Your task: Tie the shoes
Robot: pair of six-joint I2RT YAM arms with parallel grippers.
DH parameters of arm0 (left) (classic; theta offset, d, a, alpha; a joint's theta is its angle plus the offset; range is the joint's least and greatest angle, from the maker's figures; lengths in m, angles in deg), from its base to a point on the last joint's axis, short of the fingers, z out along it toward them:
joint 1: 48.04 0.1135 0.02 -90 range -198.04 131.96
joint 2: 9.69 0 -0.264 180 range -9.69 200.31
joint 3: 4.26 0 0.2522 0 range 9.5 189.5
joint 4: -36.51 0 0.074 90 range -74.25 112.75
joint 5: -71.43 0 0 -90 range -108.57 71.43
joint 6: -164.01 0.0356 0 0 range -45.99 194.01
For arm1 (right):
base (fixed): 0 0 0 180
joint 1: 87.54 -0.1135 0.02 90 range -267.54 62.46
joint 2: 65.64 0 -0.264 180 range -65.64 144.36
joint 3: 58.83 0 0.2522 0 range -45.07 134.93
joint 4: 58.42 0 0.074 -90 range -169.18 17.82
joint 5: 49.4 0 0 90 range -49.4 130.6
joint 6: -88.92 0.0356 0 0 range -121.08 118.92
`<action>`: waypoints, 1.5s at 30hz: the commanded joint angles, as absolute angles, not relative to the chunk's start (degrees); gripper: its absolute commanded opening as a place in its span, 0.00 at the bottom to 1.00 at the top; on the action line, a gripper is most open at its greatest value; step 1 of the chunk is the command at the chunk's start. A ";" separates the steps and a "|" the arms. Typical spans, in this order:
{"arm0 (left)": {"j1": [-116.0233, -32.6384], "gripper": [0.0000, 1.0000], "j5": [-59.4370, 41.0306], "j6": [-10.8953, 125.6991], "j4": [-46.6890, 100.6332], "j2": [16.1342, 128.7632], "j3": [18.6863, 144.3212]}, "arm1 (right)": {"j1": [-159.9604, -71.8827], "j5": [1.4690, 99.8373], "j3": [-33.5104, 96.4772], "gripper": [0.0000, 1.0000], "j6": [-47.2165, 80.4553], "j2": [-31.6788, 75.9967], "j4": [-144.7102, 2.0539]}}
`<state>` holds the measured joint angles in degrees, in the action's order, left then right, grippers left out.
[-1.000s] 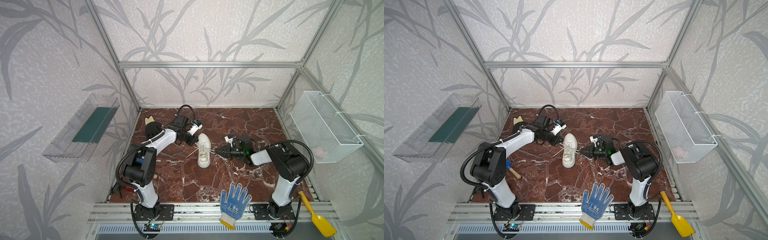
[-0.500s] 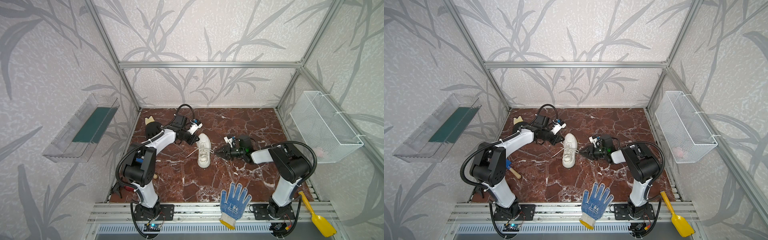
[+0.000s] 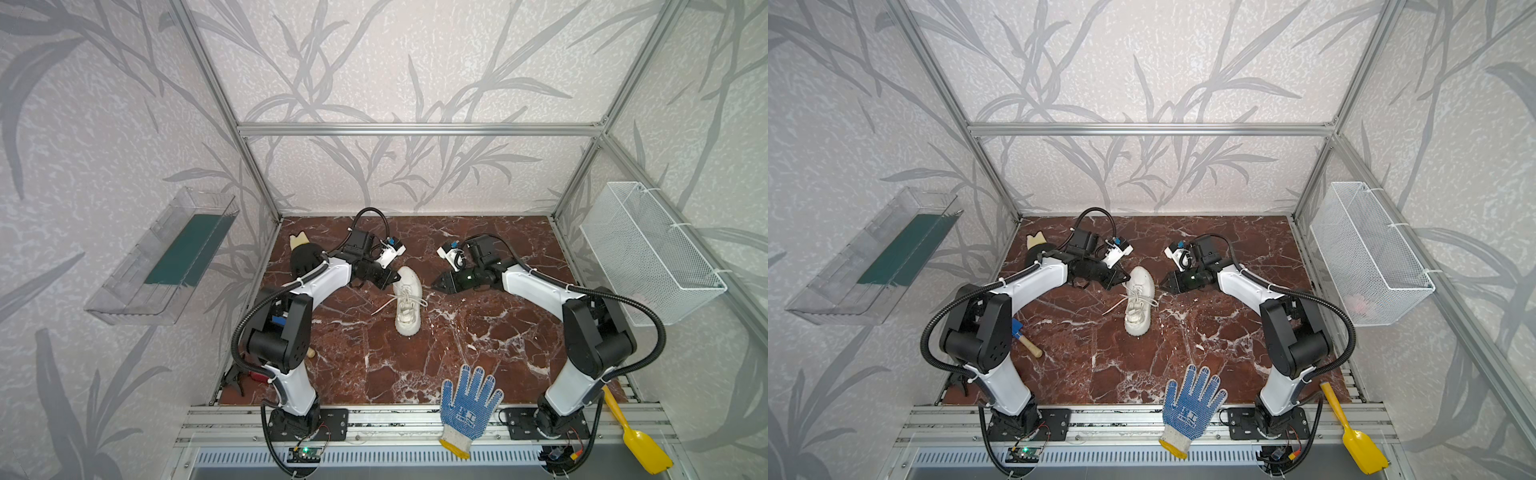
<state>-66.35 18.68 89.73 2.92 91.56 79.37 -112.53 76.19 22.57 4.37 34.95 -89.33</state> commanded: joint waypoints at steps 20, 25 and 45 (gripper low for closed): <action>-66.33 0.00 20.27 89.04 3.79 92.31 78.94 | -119.10 65.67 28.11 0.33 -10.79 42.01 -97.34; -66.19 0.00 20.41 89.39 3.64 92.34 78.91 | -118.93 66.73 27.70 0.33 -9.51 41.13 -95.92; -65.94 0.00 20.87 89.21 3.79 92.35 78.76 | -119.80 69.49 31.77 0.33 -12.11 47.12 -95.19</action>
<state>-66.32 19.53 89.36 3.51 92.02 79.37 -119.37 67.19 30.35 -10.66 46.82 -95.84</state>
